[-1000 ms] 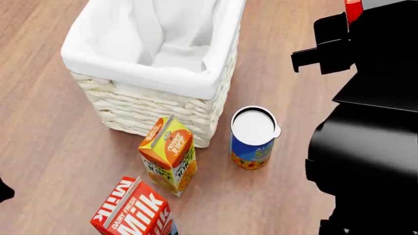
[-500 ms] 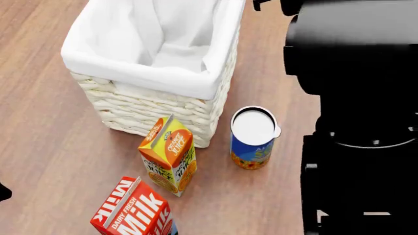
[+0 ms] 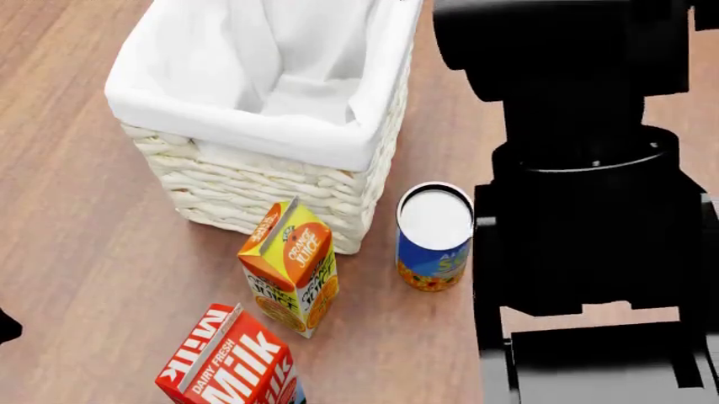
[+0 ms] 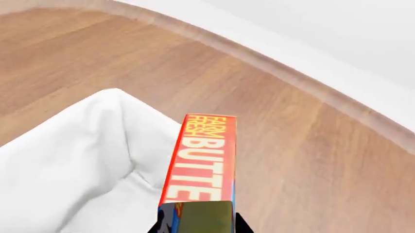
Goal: Pick up the butter and put it in the basket.
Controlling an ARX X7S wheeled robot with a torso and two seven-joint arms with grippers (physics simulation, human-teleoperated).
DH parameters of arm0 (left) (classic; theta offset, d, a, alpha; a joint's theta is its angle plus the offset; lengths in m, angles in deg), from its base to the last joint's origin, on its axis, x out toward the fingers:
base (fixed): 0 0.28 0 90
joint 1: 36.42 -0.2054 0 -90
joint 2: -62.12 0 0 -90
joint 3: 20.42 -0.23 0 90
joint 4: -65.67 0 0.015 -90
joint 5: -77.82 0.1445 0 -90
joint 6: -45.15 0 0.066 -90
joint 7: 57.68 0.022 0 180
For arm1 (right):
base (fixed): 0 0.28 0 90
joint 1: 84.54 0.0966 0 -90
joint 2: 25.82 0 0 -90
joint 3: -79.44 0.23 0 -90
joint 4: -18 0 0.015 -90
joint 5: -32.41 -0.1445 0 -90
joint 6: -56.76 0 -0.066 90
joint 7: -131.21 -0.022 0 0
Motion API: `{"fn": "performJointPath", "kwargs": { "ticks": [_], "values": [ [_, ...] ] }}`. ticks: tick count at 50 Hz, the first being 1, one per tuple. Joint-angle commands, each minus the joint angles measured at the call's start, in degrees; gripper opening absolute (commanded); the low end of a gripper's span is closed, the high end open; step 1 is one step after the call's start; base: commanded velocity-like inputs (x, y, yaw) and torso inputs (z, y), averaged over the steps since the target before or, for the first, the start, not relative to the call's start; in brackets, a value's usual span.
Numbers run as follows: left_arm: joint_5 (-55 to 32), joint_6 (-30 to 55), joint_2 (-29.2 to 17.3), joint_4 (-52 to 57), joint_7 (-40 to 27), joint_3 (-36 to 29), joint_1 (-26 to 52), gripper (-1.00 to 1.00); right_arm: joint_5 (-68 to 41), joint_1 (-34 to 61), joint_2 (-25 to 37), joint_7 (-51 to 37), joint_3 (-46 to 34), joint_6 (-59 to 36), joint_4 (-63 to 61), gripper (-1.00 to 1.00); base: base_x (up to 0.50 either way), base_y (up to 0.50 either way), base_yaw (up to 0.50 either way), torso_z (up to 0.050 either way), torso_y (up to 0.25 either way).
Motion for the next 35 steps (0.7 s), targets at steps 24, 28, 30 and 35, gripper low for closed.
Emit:
{"fn": "performJointPath", "kwargs": {
  "ticks": [24,28,30,35],
  "values": [
    [-0.49,0.06,-0.44,0.25,-0.97,-0.1,-0.1,1.0,-25.12,3.63,-0.49,0.21,-10.12,7.61,8.85,-1.0,0.0,0.0,0.0,0.0,0.001],
    [-0.66,0.03,-0.5,0.19,-1.04,0.01,-0.03,1.0,-26.35,3.84,-0.4,-0.99,-10.22,7.98,10.15,-1.0,0.0,0.0,0.0,0.0,0.002],
    [-0.51,-0.17,-0.45,-0.09,-0.92,-0.14,0.02,1.0,-26.9,4.19,-0.49,-1.84,-10.08,8.51,11.29,-1.0,0.0,0.0,0.0,0.005,0.0],
    [-0.63,0.04,-0.6,0.45,-1.12,-0.3,-0.16,1.0,-29.86,6.05,-0.97,-4.97,-11.39,12.16,18.18,-1.0,0.0,0.0,0.0,0.0,0.002]
  ]
}}
